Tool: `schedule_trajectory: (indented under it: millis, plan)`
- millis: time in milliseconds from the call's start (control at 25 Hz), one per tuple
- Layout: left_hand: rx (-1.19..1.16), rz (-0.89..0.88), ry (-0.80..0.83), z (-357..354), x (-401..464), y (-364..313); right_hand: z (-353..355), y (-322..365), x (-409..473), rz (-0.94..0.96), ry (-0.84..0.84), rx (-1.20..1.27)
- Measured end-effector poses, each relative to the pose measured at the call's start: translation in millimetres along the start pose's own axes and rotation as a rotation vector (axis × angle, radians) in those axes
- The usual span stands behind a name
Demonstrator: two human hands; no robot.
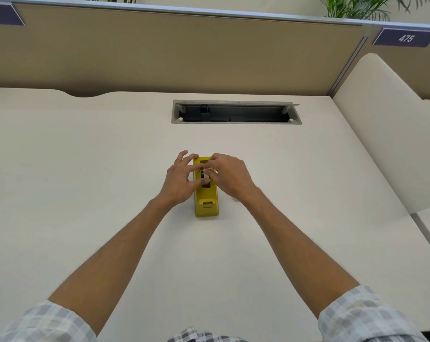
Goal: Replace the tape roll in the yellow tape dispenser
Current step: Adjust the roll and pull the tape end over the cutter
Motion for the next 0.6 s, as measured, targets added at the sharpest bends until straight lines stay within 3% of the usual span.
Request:
schedule_trajectory:
  millis: [440, 600]
  plan:
    - [0.040, -0.011, -0.013, 0.0, -0.1, -1.9, 5.7, -0.8, 11.3, 0.132, 0.103, -0.107]
    - [0.054, -0.011, -0.015, -0.7, 0.3, -0.5, 8.1, -3.1, 15.4, 0.100, 0.144, -0.053]
Point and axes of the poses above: each hand's wrist, its own x-axis towards the middle knuckle, its own z-axis out of the back of the hand, y = z × x, the point moved 1 cm from there along x, towards the middle knuckle
